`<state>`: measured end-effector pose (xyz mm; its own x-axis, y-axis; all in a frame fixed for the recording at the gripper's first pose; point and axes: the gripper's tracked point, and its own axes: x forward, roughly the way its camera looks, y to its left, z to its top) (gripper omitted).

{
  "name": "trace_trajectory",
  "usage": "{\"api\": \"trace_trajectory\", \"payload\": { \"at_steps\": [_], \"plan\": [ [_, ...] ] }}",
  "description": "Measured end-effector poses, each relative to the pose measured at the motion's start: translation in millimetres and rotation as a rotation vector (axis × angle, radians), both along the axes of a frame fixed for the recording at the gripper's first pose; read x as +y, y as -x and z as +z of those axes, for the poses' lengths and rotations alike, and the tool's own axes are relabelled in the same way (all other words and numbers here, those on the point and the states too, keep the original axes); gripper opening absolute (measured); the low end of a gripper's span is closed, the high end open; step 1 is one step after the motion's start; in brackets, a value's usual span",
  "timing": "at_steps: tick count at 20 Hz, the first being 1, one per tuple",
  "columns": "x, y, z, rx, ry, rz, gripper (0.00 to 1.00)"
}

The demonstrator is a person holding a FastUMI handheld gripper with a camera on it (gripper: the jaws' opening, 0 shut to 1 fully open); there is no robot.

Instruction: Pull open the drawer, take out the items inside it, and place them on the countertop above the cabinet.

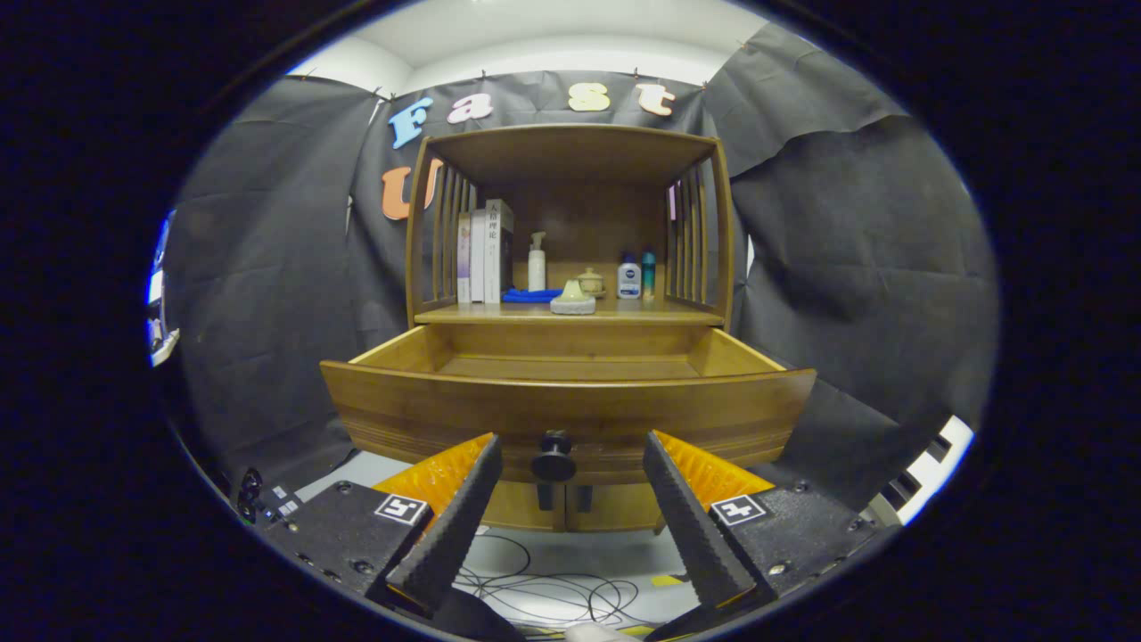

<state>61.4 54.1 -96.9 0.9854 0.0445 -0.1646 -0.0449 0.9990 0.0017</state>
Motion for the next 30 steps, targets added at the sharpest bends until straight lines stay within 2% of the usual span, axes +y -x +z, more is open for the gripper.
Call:
{"api": "trace_trajectory", "payload": {
  "at_steps": [14, 18, 25, 30],
  "plan": [
    [12, -83, -46, 0.06, 0.033, -0.044, 1.0],
    [15, -84, -49, 0.027, 0.065, -0.05, 1.0],
    [21, -93, -59, 0.083, 0.036, -0.021, 0.99],
    [22, -97, -55, 0.074, 0.024, -0.015, 0.99]
  ]
}}
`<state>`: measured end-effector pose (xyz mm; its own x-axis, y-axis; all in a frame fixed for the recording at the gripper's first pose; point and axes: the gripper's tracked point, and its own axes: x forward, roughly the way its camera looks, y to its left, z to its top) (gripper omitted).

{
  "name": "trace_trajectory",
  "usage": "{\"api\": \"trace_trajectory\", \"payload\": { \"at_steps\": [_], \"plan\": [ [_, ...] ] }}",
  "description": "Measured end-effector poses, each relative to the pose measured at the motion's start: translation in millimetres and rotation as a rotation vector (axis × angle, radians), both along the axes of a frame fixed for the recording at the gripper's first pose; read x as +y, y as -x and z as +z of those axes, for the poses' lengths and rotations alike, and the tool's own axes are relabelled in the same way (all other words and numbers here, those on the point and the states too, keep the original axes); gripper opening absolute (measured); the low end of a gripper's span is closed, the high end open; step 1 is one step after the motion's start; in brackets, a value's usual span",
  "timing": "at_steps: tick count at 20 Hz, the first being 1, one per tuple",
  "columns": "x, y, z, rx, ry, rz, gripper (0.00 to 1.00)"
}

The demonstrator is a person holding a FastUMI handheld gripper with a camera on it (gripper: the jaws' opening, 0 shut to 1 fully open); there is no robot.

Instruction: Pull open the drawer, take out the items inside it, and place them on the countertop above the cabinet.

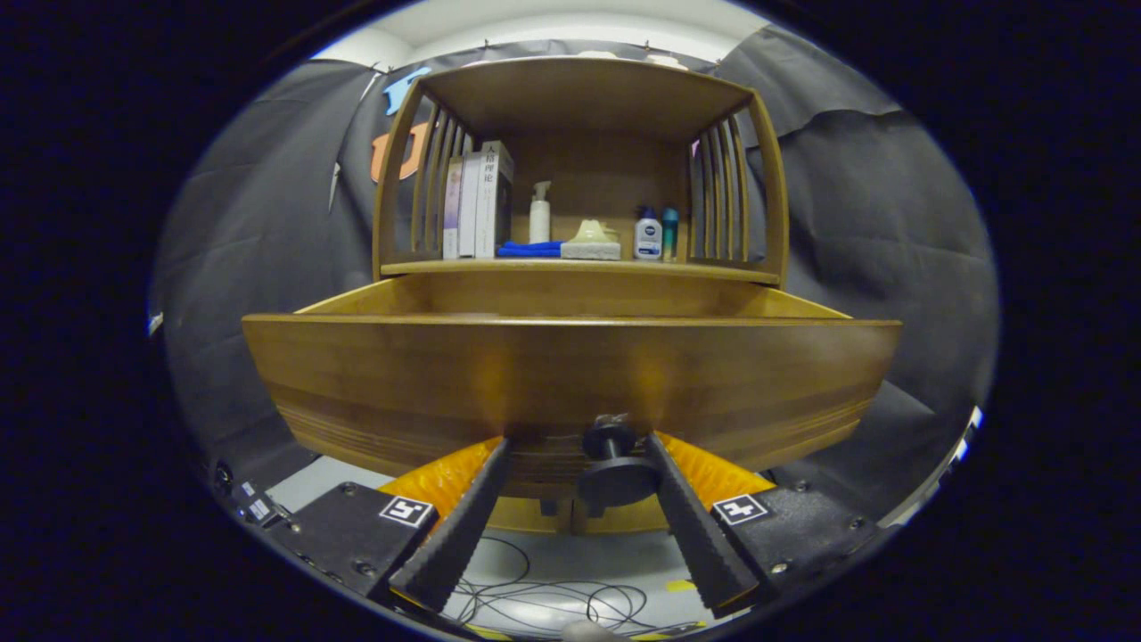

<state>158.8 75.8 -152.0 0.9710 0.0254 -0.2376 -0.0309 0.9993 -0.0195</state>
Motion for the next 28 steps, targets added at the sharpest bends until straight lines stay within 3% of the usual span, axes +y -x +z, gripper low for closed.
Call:
{"api": "trace_trajectory", "payload": {
  "at_steps": [7, 23, 28],
  "plan": [
    [5, -35, 7, -0.001, -0.014, -0.007, 0.99],
    [17, -157, 20, -0.035, 0.009, -0.037, 0.99],
    [18, -166, 20, -0.028, 0.017, -0.038, 0.99]
  ]
}}
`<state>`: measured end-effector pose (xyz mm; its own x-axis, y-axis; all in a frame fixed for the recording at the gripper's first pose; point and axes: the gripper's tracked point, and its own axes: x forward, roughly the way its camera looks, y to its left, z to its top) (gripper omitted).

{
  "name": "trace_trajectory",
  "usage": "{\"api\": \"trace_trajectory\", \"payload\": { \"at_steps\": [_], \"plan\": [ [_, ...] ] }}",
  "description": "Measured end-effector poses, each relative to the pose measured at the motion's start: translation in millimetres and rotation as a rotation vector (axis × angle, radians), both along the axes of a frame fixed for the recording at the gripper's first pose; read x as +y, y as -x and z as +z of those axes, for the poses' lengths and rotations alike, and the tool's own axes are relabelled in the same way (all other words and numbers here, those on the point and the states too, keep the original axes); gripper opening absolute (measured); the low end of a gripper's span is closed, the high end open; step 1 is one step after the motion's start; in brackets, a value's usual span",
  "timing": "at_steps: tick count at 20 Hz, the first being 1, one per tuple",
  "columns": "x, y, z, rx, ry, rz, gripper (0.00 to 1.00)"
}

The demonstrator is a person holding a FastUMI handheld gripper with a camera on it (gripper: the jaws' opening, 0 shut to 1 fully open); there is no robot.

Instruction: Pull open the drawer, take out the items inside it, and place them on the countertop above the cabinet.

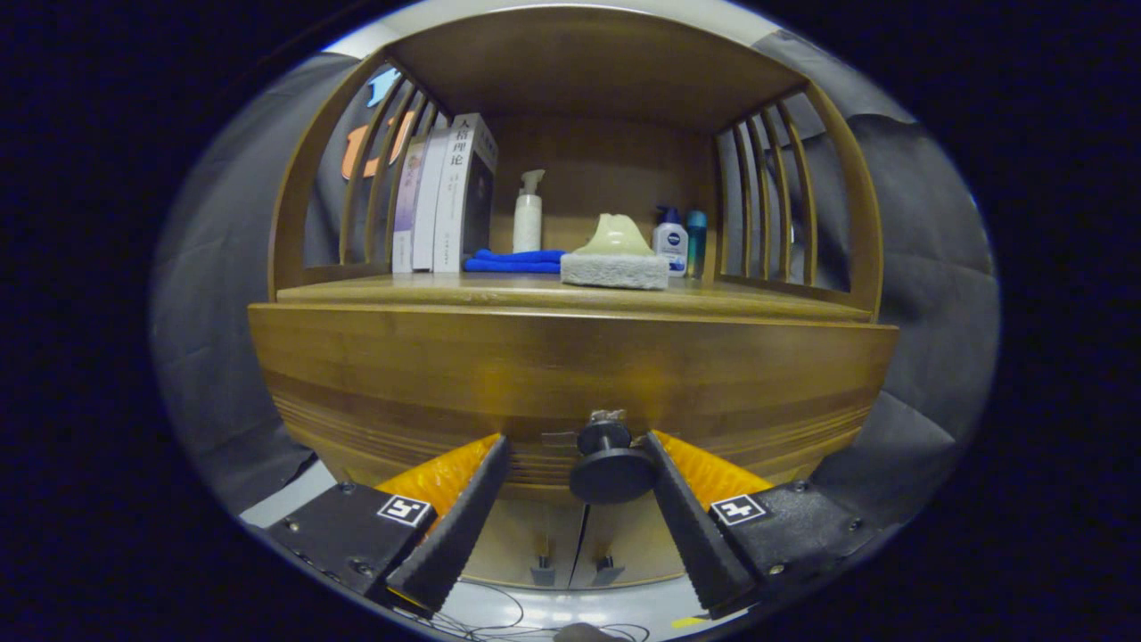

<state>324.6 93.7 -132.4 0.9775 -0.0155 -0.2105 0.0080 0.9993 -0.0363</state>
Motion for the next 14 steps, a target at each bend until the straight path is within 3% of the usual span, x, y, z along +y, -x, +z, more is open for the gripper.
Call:
{"api": "trace_trajectory", "payload": {
  "at_steps": [14],
  "plan": [
    [0.4, -6.3, -0.9, 0.011, -0.021, 0.007, 0.99]
  ]
}}
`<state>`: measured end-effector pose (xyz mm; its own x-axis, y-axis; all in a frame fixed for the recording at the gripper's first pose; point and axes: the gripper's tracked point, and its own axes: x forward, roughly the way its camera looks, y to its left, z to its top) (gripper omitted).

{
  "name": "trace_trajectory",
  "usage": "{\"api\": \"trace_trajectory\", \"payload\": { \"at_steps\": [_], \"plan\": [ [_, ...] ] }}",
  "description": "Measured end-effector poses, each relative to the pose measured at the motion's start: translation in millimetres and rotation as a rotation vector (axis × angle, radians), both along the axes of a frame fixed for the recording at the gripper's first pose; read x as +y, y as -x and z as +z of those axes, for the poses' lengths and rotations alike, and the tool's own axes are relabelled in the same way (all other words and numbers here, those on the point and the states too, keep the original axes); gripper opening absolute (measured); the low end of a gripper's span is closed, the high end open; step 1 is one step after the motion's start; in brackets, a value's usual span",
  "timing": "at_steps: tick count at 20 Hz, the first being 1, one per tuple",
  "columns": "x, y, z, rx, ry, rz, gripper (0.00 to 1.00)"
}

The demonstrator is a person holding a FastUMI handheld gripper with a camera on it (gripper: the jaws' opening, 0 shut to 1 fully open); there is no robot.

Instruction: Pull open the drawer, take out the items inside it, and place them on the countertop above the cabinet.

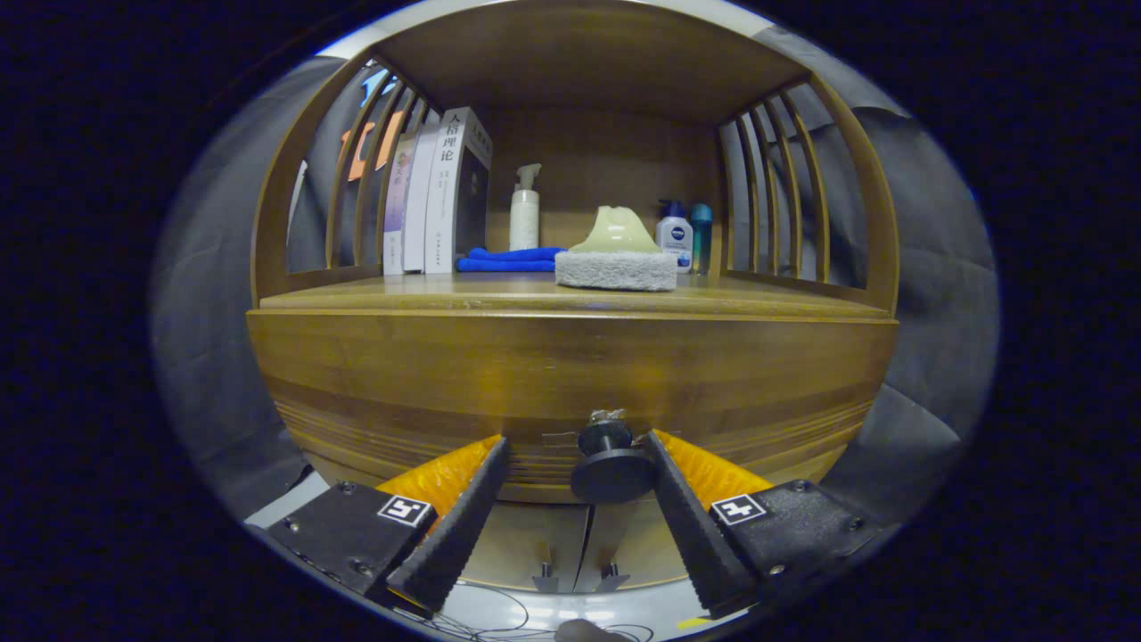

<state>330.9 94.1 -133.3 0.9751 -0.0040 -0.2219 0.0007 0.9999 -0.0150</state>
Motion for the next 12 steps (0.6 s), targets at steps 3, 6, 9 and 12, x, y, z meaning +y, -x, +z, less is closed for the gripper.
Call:
{"api": "trace_trajectory", "payload": {
  "at_steps": [3, 6, 9, 12],
  "plan": [
    [0, 0, 1, 0.002, 0.013, 0.0, 1.0],
    [-1, 1, -1, 0.031, 0.008, 0.001, 1.0],
    [-1, 7, 2, 0.055, -0.012, 0.02, 1.0],
    [-8, 30, 20, 0.012, -0.018, 0.027, 1.0]
  ]
}}
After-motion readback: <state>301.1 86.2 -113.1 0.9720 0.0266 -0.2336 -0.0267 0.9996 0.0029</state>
